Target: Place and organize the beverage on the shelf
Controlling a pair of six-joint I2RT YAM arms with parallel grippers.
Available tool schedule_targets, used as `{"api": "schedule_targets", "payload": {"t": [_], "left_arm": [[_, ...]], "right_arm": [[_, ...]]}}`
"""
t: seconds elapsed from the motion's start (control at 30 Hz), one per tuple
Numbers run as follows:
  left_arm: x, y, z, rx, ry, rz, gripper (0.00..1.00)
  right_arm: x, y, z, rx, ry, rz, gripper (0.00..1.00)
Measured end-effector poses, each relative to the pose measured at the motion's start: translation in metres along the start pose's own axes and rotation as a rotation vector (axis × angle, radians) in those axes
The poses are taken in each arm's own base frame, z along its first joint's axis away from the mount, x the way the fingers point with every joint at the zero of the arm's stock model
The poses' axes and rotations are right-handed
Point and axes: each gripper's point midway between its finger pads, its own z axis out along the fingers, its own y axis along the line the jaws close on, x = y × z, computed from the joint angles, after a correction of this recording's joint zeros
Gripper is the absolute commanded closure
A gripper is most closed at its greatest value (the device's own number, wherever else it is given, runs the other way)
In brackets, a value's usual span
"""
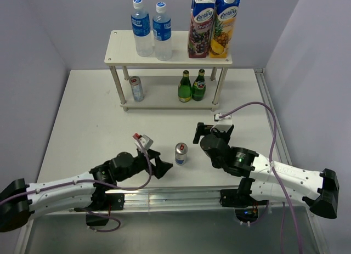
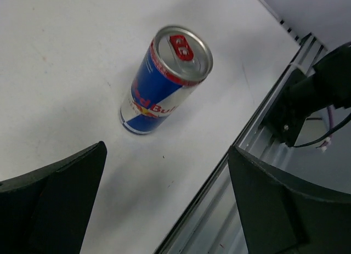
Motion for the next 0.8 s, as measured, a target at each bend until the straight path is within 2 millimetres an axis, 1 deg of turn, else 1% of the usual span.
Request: {"api": "schedule_targets", "payload": {"t": [0.1, 0.27, 0.37, 0.5, 0.6, 0.63, 0.67, 0.7, 0.73, 0.77, 0.8], "left_arm": [[0.025, -0.002, 0.010, -0.015, 0.062, 0.025, 0.01], [0.053, 0.006, 0.030, -0.116, 0.106, 0.080, 0.01], [0.056, 0.006, 0.048, -0.165, 0.094, 0.101, 0.01], [0.049, 0.003, 0.073, -0.226, 0.040, 0.110, 0.01], [0.043, 0.004, 0.086, -0.264, 0.000, 0.121, 0.01], [0.041, 0.005, 0.091, -0.281, -0.012, 0.131, 0.02], [0.040, 0.007, 0.095, -0.295, -0.021, 0.138, 0.06], [0.038, 0.007, 0.100, -0.309, -0.030, 0.147, 0.13], [0.037, 0.008, 0.106, -0.325, -0.040, 0.156, 0.29], [0.035, 0.009, 0.111, -0.343, -0.050, 0.163, 0.38], [0.034, 0.010, 0.114, -0.353, -0.053, 0.174, 0.64]], "right_arm": [[0.000, 0.000, 0.000, 0.002, -0.002, 0.001, 0.08], [-0.001, -0.002, -0.001, 0.005, -0.004, 0.001, 0.08], [-0.002, -0.003, -0.001, 0.005, -0.005, 0.003, 0.08], [-0.004, -0.004, -0.002, 0.003, -0.010, 0.011, 0.08], [-0.003, -0.006, -0.003, 0.004, -0.013, 0.014, 0.07], [-0.003, -0.006, -0.003, 0.004, -0.012, 0.014, 0.08], [-0.001, -0.007, -0.003, 0.005, -0.011, 0.012, 0.08], [0.000, -0.008, -0.003, 0.006, -0.009, 0.009, 0.07], [0.001, -0.008, -0.003, 0.007, -0.008, 0.007, 0.07], [0.002, -0.009, -0.002, 0.008, -0.007, 0.006, 0.07], [0.002, -0.009, -0.002, 0.009, -0.007, 0.005, 0.07]]}}
